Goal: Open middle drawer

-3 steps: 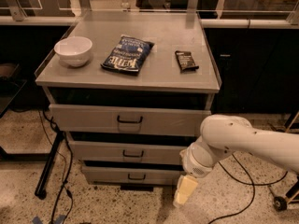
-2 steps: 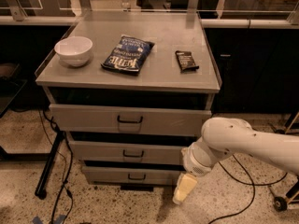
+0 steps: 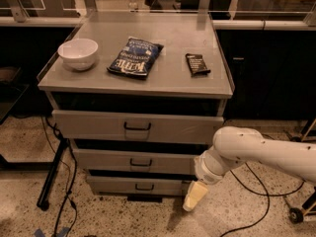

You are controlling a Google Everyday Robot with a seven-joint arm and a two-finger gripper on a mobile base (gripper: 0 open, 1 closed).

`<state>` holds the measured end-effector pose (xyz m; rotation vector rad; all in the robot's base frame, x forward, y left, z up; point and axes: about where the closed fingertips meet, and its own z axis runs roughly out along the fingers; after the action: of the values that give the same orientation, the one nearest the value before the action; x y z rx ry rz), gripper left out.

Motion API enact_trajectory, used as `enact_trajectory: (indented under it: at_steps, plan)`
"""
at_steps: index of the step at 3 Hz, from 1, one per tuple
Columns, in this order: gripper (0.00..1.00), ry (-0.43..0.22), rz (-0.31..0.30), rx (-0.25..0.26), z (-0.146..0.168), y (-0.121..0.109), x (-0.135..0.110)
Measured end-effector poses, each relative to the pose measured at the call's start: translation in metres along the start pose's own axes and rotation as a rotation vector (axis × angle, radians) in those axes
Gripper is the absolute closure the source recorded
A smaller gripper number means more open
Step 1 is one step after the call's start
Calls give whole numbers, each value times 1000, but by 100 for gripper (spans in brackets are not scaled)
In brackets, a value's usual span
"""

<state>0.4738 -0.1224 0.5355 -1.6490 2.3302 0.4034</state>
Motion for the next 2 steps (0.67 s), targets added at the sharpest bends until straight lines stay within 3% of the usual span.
enact_trajectory:
  at_steps: [2]
  plan:
    - [0,-19,2,10,23,1,5]
